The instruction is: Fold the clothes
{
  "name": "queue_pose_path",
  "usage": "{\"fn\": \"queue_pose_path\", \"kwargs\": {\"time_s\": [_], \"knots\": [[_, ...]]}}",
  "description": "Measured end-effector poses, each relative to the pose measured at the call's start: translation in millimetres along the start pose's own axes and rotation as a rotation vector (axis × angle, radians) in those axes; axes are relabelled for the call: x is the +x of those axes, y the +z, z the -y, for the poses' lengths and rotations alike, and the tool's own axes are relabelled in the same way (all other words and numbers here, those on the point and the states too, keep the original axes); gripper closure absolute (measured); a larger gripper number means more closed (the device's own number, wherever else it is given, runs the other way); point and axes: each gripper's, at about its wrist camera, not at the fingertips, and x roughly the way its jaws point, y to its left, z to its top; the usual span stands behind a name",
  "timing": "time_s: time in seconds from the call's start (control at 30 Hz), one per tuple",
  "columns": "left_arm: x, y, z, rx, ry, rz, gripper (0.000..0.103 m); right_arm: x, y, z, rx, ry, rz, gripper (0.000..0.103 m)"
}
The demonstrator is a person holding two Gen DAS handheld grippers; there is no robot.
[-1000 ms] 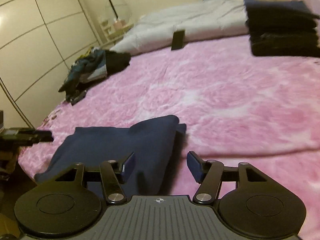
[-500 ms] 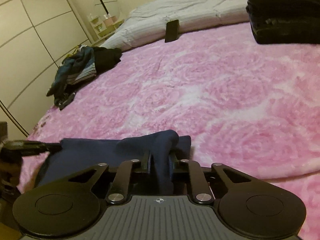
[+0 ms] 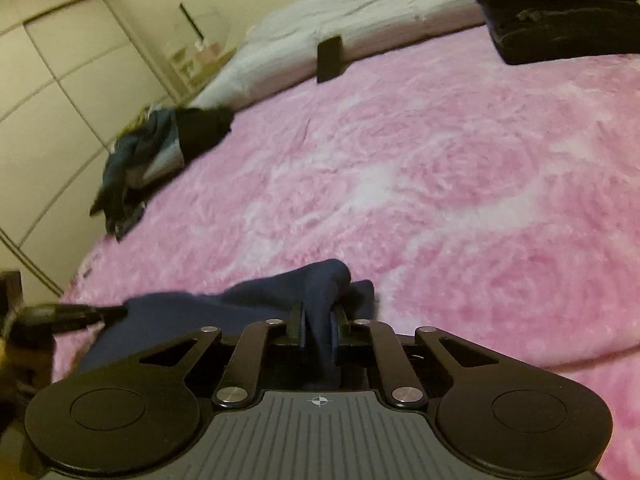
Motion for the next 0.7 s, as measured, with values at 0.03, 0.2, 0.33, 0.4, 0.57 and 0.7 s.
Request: {"fn": "queue_pose_path", "kwargs": {"time_s": [0.03, 0.2, 0.33, 0.4, 0.57, 0.7], "knots": [[-1, 1, 0, 0.004, 0.001, 0.003, 0.102, -2, 0, -1, -0.010, 0.001, 0.006, 0.095], [-9, 3, 1, 0.033, 0.039, -0.007, 0.098, -4, 6, -6, -0.041, -0.006, -0.011, 0.094], [-28, 5, 4, 0.077, 0.131, 0.000, 0.097, -23, 10, -20, -0.134, -0.112, 0.059, 0.057], [-40, 7, 5, 0.083, 0.146, 0.010, 0.097, -37, 9, -30, -0.193, -0.117, 0.111, 0.054], [-44, 23, 32, 0.096, -0.016, 0.032, 0.097, -30, 10, -67, -0.288, 0.080, 0.008, 0.055], [-8, 38, 68, 0.125, -0.179, -0.023, 0.097, 15, 18, -77, -0.343, 0.110, -0.133, 0.055]]}}
